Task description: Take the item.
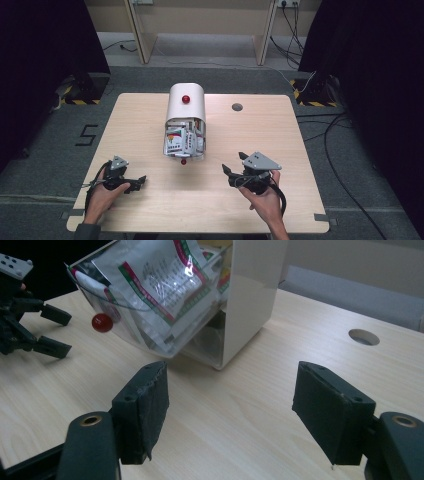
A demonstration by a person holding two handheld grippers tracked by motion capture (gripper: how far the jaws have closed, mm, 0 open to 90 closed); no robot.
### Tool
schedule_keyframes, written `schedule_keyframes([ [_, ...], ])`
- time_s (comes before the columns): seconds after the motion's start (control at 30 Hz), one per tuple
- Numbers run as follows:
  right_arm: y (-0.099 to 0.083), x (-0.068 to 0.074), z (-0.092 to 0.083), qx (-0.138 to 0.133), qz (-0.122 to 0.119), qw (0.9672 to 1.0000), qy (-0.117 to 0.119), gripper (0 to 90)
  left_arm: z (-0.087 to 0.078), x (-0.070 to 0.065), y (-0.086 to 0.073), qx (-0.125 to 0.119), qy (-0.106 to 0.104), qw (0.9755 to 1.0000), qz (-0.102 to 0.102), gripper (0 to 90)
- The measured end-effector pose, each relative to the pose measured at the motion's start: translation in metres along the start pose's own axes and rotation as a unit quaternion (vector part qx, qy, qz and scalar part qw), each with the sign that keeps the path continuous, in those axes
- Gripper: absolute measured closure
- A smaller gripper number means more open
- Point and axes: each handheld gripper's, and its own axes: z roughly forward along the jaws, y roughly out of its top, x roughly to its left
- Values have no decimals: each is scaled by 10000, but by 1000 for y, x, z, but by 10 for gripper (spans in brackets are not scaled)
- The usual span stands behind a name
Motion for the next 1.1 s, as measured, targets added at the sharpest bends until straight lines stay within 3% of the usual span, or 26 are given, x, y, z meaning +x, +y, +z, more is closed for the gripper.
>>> schedule_keyframes([
  [0.23, 12, 8, 4, -80, -113, 9998, 129, 313, 0, 0, 0, -1, 2, 10000, 4, 0],
  [0.5, 23, 11, 9, -150, -69, 9996, 214, 315, 0, 0, 0, 0, 1, 10000, 4, 0],
  [0.77, 31, 17, 13, -153, -27, 9996, 249, 327, 0, 0, 0, -2, 2, 10000, 3, 0],
  [1.1, 44, 26, 14, -221, -157, 9992, 291, 329, 0, 0, 0, -1, 2, 10000, 5, 0],
])
